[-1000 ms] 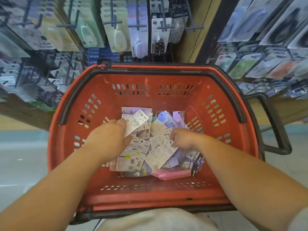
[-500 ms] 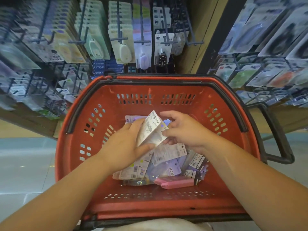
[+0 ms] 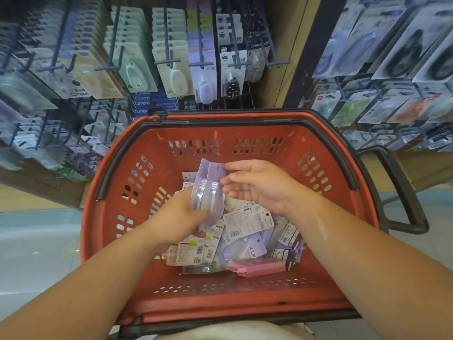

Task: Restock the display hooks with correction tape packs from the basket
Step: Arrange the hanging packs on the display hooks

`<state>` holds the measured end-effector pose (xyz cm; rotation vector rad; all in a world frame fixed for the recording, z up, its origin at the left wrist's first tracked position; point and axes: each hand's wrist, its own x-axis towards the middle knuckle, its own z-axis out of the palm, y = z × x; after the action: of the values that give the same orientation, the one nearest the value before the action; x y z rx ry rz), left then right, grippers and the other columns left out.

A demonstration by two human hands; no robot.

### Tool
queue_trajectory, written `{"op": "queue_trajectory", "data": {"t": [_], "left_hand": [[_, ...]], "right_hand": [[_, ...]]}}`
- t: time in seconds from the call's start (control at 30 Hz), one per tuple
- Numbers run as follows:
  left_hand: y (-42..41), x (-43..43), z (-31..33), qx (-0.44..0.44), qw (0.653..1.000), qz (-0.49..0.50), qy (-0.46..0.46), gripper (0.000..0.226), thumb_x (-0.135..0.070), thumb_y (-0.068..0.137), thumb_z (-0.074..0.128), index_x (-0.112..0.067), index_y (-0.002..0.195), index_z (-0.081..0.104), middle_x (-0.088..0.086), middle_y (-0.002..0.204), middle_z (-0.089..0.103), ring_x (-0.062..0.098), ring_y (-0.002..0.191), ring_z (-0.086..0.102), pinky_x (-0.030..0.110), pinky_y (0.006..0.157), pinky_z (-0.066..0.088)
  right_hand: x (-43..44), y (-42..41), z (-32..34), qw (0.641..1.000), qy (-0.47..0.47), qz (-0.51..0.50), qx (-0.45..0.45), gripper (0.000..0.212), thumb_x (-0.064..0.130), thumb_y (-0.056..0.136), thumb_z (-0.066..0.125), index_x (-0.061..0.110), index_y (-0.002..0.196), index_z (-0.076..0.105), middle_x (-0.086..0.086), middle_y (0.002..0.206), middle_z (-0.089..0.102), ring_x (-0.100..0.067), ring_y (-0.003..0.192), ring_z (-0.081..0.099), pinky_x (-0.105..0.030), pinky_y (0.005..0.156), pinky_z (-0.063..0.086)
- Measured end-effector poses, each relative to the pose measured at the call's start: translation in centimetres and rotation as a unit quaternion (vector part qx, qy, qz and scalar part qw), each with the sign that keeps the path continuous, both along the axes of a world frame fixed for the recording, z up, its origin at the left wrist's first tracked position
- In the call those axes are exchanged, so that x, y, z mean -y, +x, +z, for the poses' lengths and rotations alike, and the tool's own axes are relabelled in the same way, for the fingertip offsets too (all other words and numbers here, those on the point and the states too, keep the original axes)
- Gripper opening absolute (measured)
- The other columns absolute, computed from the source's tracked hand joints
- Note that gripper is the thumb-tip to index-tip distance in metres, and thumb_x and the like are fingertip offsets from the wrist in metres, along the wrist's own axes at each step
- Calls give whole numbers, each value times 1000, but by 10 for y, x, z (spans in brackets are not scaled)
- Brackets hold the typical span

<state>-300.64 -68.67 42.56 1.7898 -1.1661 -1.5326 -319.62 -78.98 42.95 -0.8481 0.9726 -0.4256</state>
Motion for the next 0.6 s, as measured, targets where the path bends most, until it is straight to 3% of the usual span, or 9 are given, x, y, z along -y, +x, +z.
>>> {"op": "queue_trajectory", "data": {"t": [0.1,0.2,0.27,0.33,0.47,0.53,0.6], "left_hand": [[0,2,-1,-26,999,34,6,48,7,91,55,-29,120,67,10,107,77,25,96,75,45,77,66],[4,4,0,-26,997,69,9,55,7,88,57,-41,114,65,11,108,75,27,99,76,50,80,66],[9,5,-1,-13,995,90,31,47,7,92,58,-34,115,58,14,115,73,32,101,75,55,82,65],[13,5,-5,20,995,89,44,40,5,93,60,-29,111,54,14,117,70,35,102,73,53,79,66],[17,5,-10,46,993,93,61,38,0,91,64,-27,113,51,10,117,68,33,103,72,55,79,66],[17,6,-11,44,993,94,64,39,0,90,65,-28,113,51,11,118,67,34,104,72,56,80,65],[17,6,-11,47,992,96,66,38,0,90,65,-25,115,52,11,117,67,35,104,71,57,81,65]], "right_hand": [[17,-7,-24,973,-126,24,-194,34,3,96,64,9,130,65,-5,100,76,-20,85,72,-35,78,60],[29,-26,-49,884,-194,151,-398,41,12,95,70,9,135,63,-7,130,66,-27,103,66,-39,81,55],[29,-36,-65,821,-178,256,-477,48,21,95,72,-1,136,61,-20,141,59,-36,117,63,-46,93,54],[24,-40,-77,786,-173,301,-512,57,32,95,72,-2,138,57,-22,146,52,-38,126,57,-48,104,49],[16,-39,-88,781,-172,319,-510,57,30,97,69,2,144,52,-14,162,36,-34,130,55,-43,106,48],[14,-36,-88,778,-185,319,-509,48,22,97,69,3,140,58,-14,156,46,-34,127,58,-41,104,50],[15,-31,-83,793,-189,313,-487,43,15,96,69,6,137,60,-9,135,61,-32,110,64,-38,90,55]]}}
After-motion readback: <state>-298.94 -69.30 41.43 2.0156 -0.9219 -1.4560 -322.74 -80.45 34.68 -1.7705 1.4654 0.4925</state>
